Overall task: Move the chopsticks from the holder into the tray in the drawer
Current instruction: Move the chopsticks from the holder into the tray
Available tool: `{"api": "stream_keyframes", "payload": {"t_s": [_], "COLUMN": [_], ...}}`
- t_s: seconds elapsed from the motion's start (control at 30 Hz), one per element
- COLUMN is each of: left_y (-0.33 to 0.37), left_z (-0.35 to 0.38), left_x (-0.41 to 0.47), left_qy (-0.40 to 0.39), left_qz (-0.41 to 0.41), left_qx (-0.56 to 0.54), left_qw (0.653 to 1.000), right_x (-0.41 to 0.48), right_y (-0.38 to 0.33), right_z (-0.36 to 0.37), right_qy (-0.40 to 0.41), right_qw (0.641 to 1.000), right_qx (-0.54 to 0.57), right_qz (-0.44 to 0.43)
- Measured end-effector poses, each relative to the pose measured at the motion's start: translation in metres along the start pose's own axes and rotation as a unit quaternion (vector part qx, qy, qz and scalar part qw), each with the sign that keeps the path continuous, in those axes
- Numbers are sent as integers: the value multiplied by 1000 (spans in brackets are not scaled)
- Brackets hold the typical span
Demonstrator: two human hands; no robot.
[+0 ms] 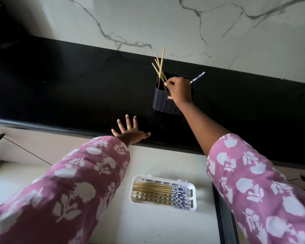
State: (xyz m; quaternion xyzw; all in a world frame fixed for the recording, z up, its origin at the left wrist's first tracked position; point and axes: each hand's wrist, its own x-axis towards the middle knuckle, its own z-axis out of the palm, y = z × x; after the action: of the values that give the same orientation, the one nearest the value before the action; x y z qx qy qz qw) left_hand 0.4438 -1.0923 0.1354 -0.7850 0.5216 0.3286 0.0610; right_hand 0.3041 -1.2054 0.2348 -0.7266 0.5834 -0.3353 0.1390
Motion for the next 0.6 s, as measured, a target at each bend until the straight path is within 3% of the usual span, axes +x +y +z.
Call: {"api": "stream_keyframes", "payload": {"t_s": [0.2, 0.6], "left_y": [1, 0], "left_z": [1, 3], "left_x": [0, 1], "left_qy": [11, 10], "left_qz": [-1, 0], "left_qx": [-13, -30], "left_qw": [1000, 999], "right_x": [40, 57], "right_y": [-9, -23], "right_z": [16, 33], "right_qy": [2, -24], "right_qw": [994, 990], "right_qx": [26, 30], "right_qz": [103, 135]}}
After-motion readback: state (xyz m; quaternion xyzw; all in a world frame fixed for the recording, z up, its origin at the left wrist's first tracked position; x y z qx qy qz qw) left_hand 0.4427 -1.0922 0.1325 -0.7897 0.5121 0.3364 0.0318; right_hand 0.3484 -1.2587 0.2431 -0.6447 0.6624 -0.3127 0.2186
